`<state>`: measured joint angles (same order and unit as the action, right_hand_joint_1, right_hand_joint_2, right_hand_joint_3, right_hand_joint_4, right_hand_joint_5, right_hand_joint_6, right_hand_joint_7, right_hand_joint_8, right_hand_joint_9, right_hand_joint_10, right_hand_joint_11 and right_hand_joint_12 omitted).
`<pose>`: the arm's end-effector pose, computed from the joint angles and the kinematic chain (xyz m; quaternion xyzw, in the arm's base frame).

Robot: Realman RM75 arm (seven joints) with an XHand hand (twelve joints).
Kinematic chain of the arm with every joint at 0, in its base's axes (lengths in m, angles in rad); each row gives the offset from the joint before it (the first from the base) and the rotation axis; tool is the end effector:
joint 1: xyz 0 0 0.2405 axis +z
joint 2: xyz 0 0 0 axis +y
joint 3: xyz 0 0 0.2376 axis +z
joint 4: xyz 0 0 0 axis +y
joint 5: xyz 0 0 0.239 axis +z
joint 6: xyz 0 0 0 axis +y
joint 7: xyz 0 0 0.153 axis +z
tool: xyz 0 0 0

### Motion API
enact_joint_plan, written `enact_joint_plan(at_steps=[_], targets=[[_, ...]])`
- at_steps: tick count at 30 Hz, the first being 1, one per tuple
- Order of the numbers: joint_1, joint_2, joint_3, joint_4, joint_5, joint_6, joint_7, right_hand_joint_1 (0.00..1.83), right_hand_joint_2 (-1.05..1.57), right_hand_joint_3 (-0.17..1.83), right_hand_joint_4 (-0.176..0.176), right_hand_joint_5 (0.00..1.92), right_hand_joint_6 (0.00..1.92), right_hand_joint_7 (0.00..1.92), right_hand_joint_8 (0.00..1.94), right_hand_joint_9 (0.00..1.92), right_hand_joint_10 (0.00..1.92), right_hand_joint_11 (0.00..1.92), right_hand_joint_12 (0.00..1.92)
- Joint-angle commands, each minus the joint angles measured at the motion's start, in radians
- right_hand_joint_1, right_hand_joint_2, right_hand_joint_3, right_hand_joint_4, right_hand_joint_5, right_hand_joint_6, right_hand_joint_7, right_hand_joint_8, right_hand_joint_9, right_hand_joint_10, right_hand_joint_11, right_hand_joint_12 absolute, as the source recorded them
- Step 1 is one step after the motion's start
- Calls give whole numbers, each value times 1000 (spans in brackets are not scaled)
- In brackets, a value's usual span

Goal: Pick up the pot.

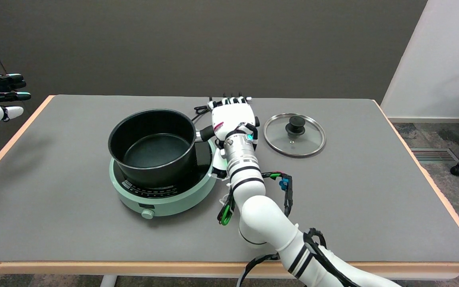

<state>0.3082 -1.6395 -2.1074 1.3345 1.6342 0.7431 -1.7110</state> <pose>-0.1999 -0.4260 0.1331 0.6273 0.0664 -0.0256 0.7755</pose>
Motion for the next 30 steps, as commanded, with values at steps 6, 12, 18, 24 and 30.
enact_joint_plan(at_steps=[6, 12, 18, 24, 30], targets=[[12, 9, 4, 10, 24, -46, -16, 1204, -819, 1606, 64, 858, 858, 858, 858, 858, 858, 858, 858], [22, 14, 6, 10, 24, -63, -16, 1235, -657, 1275, 4, 1087, 1087, 1087, 1087, 1087, 1087, 1087, 1087], [27, 14, 9, 10, 41, -61, -10, 1250, -417, 1102, -70, 1394, 1394, 1394, 1394, 1394, 1394, 1394, 1394], [37, 17, 9, 6, 59, -53, -6, 1300, -49, 833, -23, 1918, 1918, 1918, 1918, 1918, 1918, 1918, 1918], [43, 25, 14, -3, 55, -62, -13, 1314, 210, 671, -16, 1920, 1920, 1920, 1920, 1920, 1920, 1920, 1920]])
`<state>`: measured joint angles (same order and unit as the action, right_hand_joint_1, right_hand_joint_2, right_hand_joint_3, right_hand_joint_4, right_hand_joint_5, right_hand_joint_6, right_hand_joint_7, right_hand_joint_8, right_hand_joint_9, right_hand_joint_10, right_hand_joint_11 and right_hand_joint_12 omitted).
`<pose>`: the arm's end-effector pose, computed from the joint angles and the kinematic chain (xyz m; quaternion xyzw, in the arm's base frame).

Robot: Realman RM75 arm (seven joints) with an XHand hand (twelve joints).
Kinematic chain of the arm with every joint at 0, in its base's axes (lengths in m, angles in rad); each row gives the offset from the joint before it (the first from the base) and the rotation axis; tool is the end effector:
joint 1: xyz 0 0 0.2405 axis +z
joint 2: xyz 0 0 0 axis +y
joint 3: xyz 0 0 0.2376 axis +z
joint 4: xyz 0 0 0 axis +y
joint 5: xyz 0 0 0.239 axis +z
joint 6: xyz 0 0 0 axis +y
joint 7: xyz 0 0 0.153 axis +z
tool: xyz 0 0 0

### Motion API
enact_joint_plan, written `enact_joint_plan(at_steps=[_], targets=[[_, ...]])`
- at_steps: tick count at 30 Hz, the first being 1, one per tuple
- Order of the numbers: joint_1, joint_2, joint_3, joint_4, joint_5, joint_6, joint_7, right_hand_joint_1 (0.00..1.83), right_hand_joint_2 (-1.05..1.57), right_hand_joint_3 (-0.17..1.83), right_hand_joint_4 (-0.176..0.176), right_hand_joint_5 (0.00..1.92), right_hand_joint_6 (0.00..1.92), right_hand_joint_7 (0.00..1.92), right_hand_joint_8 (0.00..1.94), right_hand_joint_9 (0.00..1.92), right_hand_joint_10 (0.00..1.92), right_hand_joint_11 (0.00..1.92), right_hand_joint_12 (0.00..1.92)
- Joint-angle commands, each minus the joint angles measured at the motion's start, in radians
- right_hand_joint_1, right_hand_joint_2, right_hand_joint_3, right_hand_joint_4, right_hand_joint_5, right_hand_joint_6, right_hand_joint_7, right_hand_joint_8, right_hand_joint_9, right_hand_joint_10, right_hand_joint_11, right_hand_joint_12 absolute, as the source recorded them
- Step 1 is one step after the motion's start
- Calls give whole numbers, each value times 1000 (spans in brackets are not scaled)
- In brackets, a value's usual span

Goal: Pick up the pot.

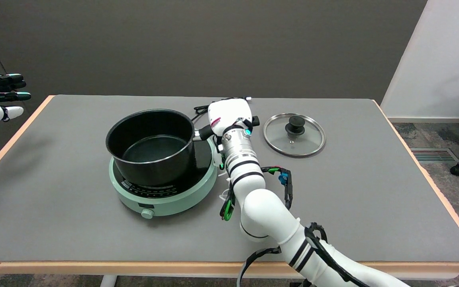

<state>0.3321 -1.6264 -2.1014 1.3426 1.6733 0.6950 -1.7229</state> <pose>-0.1918 -0.4331 0.1319 0.6429 0.0652 -0.0170 0.7630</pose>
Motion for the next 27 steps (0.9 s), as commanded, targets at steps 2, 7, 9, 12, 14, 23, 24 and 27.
enact_joint_plan(at_steps=[2, 7, 9, 12, 14, 23, 24, 27], targets=[[20, 16, 8, -11, 11, -13, 3, 1331, 234, 653, -19, 1920, 1920, 1920, 1920, 1920, 1920, 1920, 1920], [26, 21, 14, -5, 9, -3, 33, 1179, 565, 1506, -36, 1911, 1911, 1911, 1911, 1911, 1911, 1911, 1911], [26, 21, 23, -4, 10, -2, 52, 1080, 886, 1616, -38, 1920, 1920, 1920, 1920, 1920, 1920, 1920, 1920], [26, 25, 26, -6, 9, -3, 81, 1020, 1036, 1645, -40, 1920, 1920, 1920, 1920, 1920, 1920, 1920, 1920], [27, 29, 26, -8, 9, -2, 93, 1010, 1061, 1645, -41, 1920, 1920, 1920, 1920, 1920, 1920, 1920, 1920], [20, 44, 31, 11, 9, 5, 108, 723, 757, 903, -24, 1920, 1920, 1920, 1920, 1920, 1920, 1920, 1920], [19, 45, 31, 11, 7, 5, 112, 685, 911, 698, -26, 1920, 1920, 1920, 1920, 1920, 1920, 1920, 1920], [19, 55, 25, 11, 3, 1, 112, 743, 1309, 290, -31, 1920, 1920, 1920, 1920, 1920, 1920, 1920, 1920]])
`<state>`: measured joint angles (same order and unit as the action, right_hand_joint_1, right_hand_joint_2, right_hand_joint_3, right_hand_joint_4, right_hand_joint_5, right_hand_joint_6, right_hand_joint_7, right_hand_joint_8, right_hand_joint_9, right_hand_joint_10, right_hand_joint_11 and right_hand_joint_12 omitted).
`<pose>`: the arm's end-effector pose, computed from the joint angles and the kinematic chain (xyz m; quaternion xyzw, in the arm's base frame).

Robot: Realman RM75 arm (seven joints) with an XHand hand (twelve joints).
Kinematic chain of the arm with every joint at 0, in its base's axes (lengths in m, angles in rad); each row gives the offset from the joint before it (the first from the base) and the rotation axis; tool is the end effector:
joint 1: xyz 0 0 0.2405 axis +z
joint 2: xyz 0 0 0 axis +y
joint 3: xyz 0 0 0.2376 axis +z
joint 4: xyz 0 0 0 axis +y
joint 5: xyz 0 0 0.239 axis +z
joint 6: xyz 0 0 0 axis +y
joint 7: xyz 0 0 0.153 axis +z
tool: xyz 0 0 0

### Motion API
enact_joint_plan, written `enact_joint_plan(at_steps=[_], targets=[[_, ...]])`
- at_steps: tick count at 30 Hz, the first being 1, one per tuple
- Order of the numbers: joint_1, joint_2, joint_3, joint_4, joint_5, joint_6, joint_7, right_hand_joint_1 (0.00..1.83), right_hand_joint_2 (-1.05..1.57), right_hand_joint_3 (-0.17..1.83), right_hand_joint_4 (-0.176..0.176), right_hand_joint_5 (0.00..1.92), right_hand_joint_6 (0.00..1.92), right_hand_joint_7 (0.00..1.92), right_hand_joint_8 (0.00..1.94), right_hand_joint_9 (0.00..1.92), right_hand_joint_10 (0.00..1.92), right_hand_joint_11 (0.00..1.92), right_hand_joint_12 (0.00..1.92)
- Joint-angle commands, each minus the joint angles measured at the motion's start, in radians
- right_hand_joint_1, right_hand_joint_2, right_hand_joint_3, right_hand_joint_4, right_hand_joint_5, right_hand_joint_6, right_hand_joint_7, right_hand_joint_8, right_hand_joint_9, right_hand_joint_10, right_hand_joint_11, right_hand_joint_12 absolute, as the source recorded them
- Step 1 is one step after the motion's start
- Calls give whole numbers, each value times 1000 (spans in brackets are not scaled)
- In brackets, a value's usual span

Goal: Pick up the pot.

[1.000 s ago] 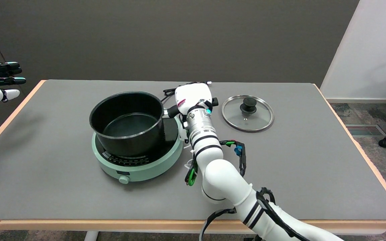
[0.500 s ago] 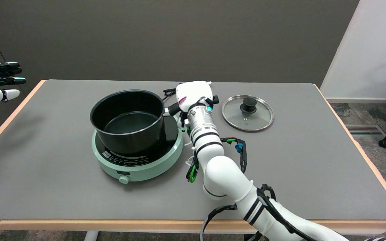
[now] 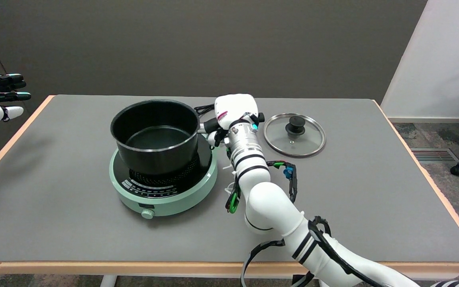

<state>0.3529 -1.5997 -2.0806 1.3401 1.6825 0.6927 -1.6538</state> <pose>-0.1867 -0.4400 0.1475 0.6346 0.0518 0.0101 0.7710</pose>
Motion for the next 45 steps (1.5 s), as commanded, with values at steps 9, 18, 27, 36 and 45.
enact_joint_plan(at_steps=[9, 18, 27, 36, 45], targets=[[14, 20, -101, 139, 19, 38, -8, 956, 1242, 657, -40, 1920, 1920, 1920, 1920, 1920, 1920, 1920, 1920], [-6, 73, -3, 74, -102, -7, 100, 957, 1270, 776, -42, 1920, 1920, 1920, 1920, 1920, 1920, 1920, 1920], [-48, 119, 13, 167, -210, 19, 93, 957, 1272, 825, -42, 1920, 1920, 1920, 1920, 1920, 1920, 1920, 1920], [-144, 205, 51, 297, -227, 56, 93, 960, 1253, 860, -40, 1920, 1920, 1920, 1920, 1920, 1920, 1920, 1920], [-281, 366, 162, 454, -155, 2, 99, 962, 1193, 901, -37, 1920, 1920, 1920, 1920, 1920, 1920, 1920, 1920]])
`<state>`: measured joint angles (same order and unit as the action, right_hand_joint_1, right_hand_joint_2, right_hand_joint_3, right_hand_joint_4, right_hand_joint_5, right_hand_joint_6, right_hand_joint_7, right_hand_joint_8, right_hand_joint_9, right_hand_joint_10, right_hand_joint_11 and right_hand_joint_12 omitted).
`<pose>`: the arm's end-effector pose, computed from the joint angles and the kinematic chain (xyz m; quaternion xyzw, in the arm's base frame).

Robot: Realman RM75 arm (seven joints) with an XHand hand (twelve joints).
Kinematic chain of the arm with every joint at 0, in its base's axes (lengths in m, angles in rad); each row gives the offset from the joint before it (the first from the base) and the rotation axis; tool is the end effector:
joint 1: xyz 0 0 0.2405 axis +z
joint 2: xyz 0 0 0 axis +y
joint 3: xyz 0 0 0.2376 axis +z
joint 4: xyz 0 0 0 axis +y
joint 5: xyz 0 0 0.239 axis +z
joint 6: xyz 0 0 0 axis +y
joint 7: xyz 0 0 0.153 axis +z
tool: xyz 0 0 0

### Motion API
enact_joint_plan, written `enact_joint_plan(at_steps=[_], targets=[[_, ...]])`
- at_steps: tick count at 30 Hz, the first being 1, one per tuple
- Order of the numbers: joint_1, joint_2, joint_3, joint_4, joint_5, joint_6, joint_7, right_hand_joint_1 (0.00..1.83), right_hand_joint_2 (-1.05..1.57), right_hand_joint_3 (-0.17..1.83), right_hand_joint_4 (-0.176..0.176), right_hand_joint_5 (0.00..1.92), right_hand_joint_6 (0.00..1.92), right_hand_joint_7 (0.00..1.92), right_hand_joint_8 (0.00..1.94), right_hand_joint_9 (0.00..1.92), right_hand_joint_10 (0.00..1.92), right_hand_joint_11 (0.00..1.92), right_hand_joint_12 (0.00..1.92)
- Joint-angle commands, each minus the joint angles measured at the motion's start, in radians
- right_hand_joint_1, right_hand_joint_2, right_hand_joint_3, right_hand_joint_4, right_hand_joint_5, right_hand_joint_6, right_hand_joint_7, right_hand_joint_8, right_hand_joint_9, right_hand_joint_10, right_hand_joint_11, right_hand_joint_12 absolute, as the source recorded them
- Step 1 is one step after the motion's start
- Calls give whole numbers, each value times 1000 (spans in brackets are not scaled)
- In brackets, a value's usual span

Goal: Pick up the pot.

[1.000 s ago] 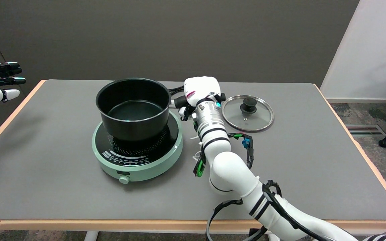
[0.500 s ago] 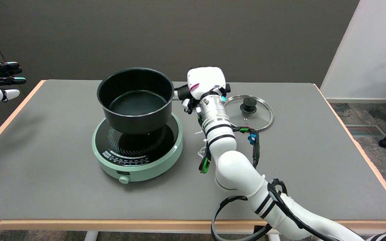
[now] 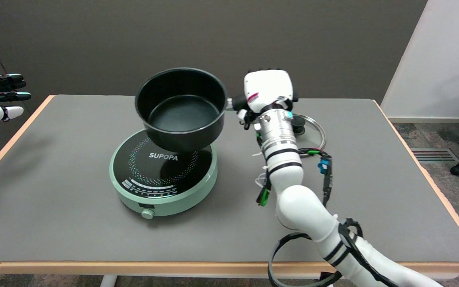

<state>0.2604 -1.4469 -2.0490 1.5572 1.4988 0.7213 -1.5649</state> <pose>-0.1414 -0.4109 0.1967 0.5985 0.1600 0.0530 0.7832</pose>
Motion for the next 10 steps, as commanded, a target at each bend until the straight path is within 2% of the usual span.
enact_joint_plan(at_steps=[1, 6, 10], targets=[[-209, 235, 147, 247, 35, -30, 10, 962, 1187, 906, -37, 1920, 1920, 1920, 1920, 1920, 1920, 1920, 1920], [-306, 304, 199, 304, 53, -9, 21, 963, 1169, 923, -37, 1920, 1920, 1920, 1920, 1920, 1920, 1920, 1920], [-387, 298, 228, 309, 47, 32, 59, 965, 1163, 909, -36, 1920, 1920, 1920, 1920, 1920, 1920, 1920, 1920]])
